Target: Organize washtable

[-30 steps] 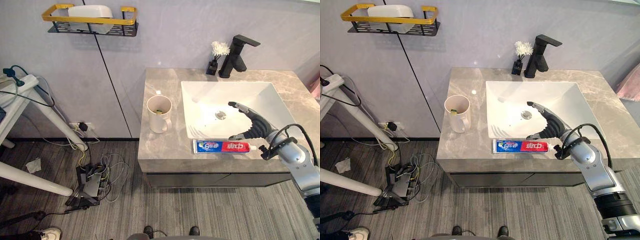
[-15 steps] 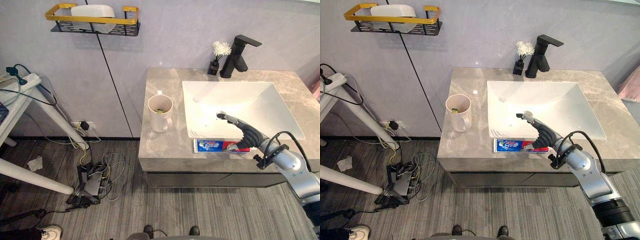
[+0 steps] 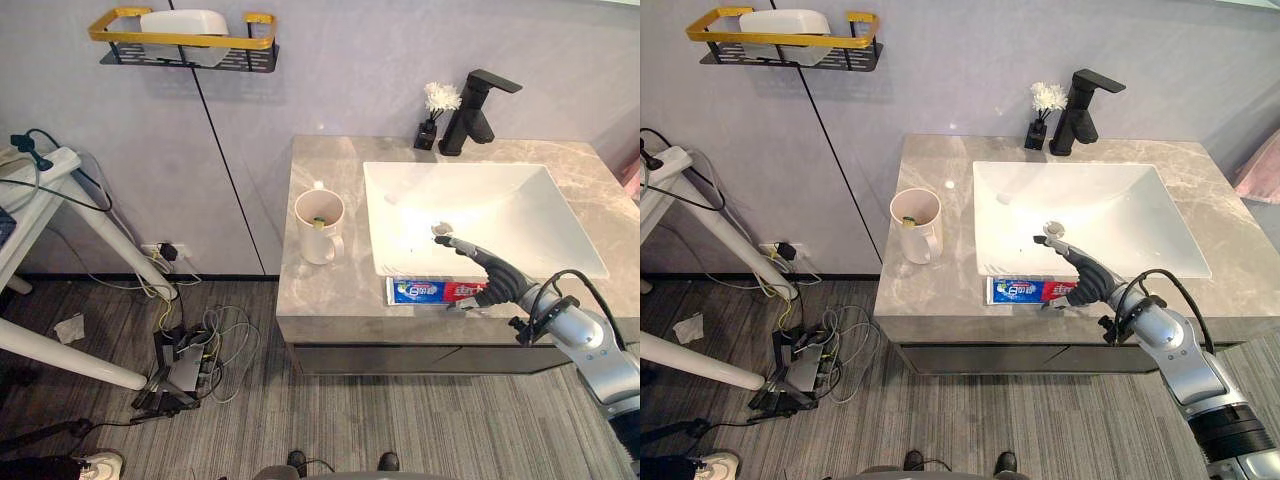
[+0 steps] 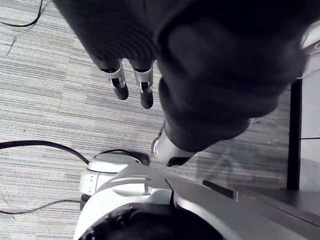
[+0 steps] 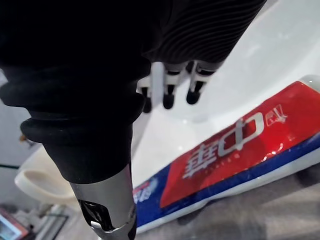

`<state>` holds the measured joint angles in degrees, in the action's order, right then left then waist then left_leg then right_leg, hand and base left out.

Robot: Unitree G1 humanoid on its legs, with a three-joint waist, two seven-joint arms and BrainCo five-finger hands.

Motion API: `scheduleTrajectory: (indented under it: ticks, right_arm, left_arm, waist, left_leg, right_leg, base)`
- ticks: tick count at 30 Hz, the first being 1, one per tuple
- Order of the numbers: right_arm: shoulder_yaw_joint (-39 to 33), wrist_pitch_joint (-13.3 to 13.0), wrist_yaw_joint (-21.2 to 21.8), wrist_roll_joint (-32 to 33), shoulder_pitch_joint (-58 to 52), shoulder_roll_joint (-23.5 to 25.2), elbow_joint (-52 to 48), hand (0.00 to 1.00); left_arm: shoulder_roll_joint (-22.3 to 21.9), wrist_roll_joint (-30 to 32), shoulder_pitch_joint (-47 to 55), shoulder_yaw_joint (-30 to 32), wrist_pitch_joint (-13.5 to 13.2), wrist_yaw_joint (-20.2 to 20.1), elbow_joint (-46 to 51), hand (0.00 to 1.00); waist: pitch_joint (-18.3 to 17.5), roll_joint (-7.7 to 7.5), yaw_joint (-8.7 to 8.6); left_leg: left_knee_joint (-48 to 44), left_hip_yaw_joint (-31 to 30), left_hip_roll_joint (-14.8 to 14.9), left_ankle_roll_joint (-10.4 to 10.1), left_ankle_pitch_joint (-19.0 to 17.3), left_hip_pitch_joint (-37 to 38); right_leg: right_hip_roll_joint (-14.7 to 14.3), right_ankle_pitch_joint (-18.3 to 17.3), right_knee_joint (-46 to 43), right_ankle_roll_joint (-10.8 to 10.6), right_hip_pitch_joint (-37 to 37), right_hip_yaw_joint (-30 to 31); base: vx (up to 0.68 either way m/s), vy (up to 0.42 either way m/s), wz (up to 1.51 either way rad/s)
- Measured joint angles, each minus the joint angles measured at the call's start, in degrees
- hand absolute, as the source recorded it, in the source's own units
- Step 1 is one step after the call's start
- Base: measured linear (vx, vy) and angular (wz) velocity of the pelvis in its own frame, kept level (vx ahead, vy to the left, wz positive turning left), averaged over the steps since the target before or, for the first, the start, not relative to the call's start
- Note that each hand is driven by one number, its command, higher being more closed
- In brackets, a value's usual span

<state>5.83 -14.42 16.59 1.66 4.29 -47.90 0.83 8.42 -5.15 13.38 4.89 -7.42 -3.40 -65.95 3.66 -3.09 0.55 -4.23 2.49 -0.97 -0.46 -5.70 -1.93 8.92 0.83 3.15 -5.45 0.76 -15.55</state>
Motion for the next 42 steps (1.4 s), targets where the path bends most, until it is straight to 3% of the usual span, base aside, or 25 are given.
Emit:
scheduleTrajectory:
  ticks: [13, 42]
  right_arm:
    - [1.12, -0.18, 1.04, -0.15, -2.3, -0.67, 0.59, 0.0]
    - [0.93, -0.18, -1.68, -2.26, 3.32, -2.48, 8.21, 0.0]
  left_arm:
    - [0.26, -0.81, 0.0, -0.97, 0.0, -0.11, -0.2, 0.0]
    - [0.34, -1.47, -0.01, -0.98, -0.35, -0.12, 0.17, 0.0]
  waist:
    - [0.01, 0.01, -0.29]
    - [1.75, -0.3, -0.03]
  left_leg:
    - [-0.18, 1.62, 0.03, 0.0, 0.0, -0.55]
    - [-0.52, 2.48, 0.07, 0.0, -0.01, -3.32]
  right_leg:
    - [0.04, 0.78, 0.09, -0.05, -1.3, 1.78]
    - [-0.06, 1.54, 0.06, 0.14, -4.73, 3.13]
  base:
    - [-0.02, -0.001, -0.07]
    - [-0.03, -0.007, -0.02]
